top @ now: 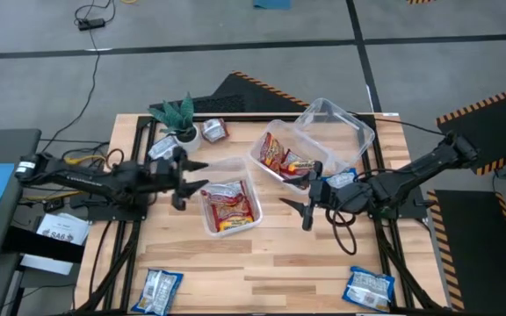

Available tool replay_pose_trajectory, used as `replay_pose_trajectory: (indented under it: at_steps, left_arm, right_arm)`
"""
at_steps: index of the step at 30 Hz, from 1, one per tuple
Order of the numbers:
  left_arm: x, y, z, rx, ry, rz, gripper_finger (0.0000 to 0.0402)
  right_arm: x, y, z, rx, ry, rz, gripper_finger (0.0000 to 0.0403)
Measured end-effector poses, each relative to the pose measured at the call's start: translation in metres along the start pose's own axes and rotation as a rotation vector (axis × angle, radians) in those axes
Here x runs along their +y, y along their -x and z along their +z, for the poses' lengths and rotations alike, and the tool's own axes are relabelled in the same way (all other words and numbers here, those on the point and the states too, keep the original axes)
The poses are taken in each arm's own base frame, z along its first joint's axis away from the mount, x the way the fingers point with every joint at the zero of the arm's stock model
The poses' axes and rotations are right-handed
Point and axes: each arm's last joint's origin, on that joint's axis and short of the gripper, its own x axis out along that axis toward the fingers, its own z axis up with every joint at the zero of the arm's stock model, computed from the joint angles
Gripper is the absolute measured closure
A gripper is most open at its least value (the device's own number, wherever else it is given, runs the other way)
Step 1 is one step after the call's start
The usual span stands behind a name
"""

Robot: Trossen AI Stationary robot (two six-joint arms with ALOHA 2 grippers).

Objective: Sort Maruchan noodles
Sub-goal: Put the red noodle pack into the middle bin

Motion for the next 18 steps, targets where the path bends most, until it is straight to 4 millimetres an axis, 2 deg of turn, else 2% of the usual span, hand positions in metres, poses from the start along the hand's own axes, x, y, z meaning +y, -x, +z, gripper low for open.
replay_pose_trajectory:
  at_steps: [2,6,13,18]
  left_arm:
    - [0.004,0.014,-0.007,-0.056,0.017,0.019,0.0169]
    - [0.008,0.025,0.0,-0.157,0.043,0.041,0.0169]
    - [0.005,0.026,0.003,-0.144,0.026,-0.064,0.0169]
    - [0.005,0.026,0.001,-0.127,-0.01,-0.06,0.0169]
  right_arm:
    - [-0.002,-0.002,-0.002,0.011,-0.003,-0.01,0.0143]
    - [-0.005,-0.008,-0.004,0.017,-0.005,-0.033,0.0143]
    - [-0.011,-0.013,-0.004,0.016,-0.012,-0.062,0.0143]
    - [-0.01,-0.013,-0.006,0.028,-0.003,-0.06,0.0143]
